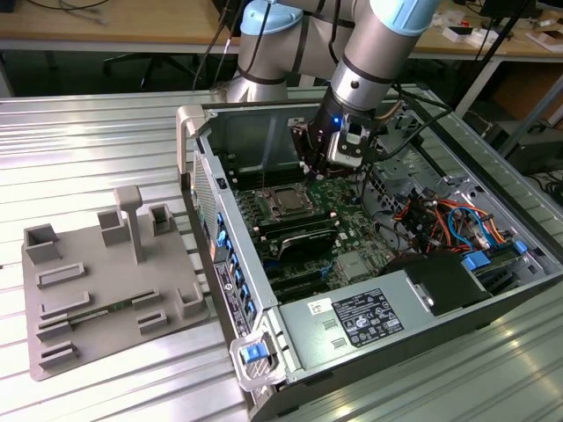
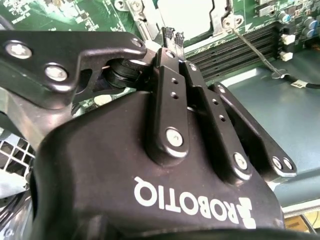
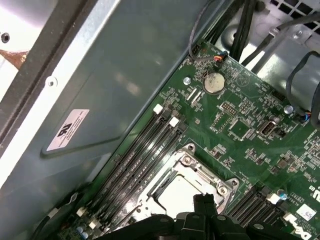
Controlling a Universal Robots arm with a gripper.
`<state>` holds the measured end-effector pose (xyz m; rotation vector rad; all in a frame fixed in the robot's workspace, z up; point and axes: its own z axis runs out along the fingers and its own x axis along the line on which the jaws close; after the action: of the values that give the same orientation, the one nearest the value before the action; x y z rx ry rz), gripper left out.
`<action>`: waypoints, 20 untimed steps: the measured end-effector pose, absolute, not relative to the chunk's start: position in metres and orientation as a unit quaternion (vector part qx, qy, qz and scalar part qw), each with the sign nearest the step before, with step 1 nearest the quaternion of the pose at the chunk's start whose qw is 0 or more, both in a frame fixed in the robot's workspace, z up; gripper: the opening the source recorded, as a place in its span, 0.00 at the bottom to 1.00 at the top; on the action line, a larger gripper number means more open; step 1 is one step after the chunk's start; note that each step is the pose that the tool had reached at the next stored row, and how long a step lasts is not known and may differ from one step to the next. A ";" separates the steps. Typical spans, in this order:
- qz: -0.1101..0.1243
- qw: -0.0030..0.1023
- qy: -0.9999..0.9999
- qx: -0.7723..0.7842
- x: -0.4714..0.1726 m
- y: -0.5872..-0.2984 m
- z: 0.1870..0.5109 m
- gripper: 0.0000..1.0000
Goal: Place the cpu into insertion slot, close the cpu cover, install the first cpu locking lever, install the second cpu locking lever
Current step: 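Install the first cpu locking lever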
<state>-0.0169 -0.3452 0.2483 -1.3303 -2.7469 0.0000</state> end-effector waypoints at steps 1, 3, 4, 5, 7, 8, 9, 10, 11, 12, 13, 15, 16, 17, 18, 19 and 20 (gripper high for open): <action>-0.001 0.044 -0.899 -0.435 -0.017 -0.345 0.248 0.11; -0.002 0.043 -0.899 -0.435 -0.017 -0.345 0.248 0.11; -0.005 0.039 -0.899 -0.435 -0.017 -0.345 0.248 0.11; -0.007 0.034 -0.900 -0.435 -0.017 -0.345 0.248 0.11; -0.014 0.020 -0.900 -0.435 -0.017 -0.345 0.248 0.11; -0.014 0.019 -0.900 -0.435 -0.017 -0.345 0.248 0.11; -0.015 0.018 -0.900 -0.435 -0.017 -0.345 0.248 0.11; -0.015 0.018 -0.900 -0.435 -0.017 -0.345 0.248 0.11; -0.015 0.018 -0.900 -0.435 -0.017 -0.345 0.248 0.11; -0.014 0.018 -0.901 -0.434 -0.017 -0.345 0.248 0.11; -0.014 0.018 -0.903 -0.429 -0.017 -0.345 0.248 0.11; -0.014 0.019 -0.907 -0.420 -0.017 -0.345 0.248 0.11; -0.014 0.019 -0.911 -0.411 -0.017 -0.345 0.248 0.11; -0.014 0.019 -0.914 -0.406 -0.017 -0.345 0.248 0.11; -0.014 0.019 -0.916 -0.401 -0.017 -0.345 0.248 0.11; -0.014 0.019 -0.919 -0.395 -0.017 -0.345 0.248 0.11; -0.014 0.019 -0.921 -0.388 -0.017 -0.345 0.248 0.11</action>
<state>-0.0170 -0.3452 0.2477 -1.2035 -2.8604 -0.0420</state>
